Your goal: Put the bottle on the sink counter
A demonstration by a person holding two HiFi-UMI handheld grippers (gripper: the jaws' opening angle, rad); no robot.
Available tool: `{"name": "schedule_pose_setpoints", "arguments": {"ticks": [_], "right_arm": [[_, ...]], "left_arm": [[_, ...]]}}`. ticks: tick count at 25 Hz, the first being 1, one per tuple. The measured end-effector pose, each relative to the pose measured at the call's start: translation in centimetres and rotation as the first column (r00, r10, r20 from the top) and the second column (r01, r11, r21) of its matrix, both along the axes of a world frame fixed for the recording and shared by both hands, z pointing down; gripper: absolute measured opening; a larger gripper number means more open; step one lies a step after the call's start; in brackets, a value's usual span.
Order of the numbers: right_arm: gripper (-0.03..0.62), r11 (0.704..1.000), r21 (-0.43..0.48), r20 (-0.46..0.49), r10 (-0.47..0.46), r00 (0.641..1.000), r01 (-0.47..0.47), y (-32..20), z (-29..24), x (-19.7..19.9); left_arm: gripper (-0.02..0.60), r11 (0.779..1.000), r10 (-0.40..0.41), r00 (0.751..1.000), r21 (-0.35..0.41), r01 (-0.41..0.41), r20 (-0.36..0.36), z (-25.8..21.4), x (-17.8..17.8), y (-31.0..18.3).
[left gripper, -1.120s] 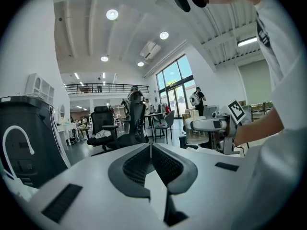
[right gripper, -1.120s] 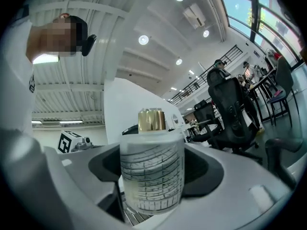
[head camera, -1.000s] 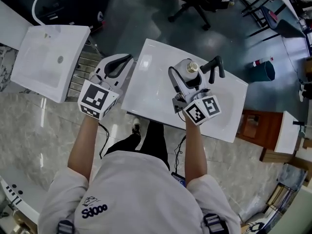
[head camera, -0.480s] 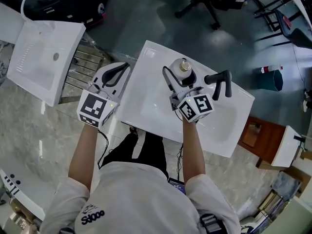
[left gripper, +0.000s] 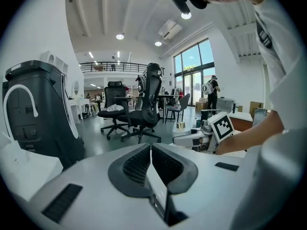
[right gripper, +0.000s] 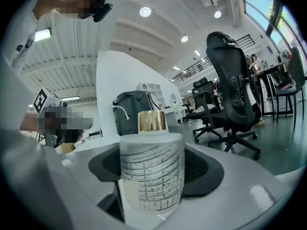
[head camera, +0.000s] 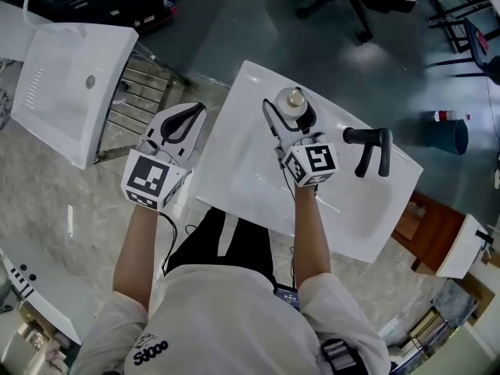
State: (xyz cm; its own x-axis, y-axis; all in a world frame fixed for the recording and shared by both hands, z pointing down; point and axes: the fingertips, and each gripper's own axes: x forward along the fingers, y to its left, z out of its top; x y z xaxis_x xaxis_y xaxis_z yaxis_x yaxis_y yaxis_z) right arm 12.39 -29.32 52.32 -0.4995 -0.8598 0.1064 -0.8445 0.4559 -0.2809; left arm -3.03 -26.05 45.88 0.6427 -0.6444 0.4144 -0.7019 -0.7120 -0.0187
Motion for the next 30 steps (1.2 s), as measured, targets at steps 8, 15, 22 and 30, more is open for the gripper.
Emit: {"name": "schedule_pose_setpoints", "arguments": {"ticks": [8,15,22,30], "right_arm": [[0.347,0.999,-0.046,-0.077,-0.013,0.997,0.010,-0.7,3.8,-0.9],[0.347,0.998,-0.064,-0.140,0.015,0.990,-0.024,-1.1,4.9,-0.9],[0.347,0.997,-0.059,-0.212,0.030,0.977,-0.044,-1.3,5.4,-1.1],[0.348,0.996,-0.069,-0.279,0.028,0.960,-0.049,-1.5,6.0,-1.5]], "left_arm": [[0.015,0.999,-0.006,1.000,-0.047,0.005,-0.011,1.9,-0.9,0.0],[0.015,0.998,-0.021,1.000,-0.065,0.021,-0.003,2.7,-1.8,-0.1],[0.015,0.998,-0.022,1.000,-0.066,0.022,0.003,2.7,-2.0,0.0],[0.015,0.998,-0.016,1.000,-0.067,0.016,-0.003,2.5,-2.1,-0.2]]}}
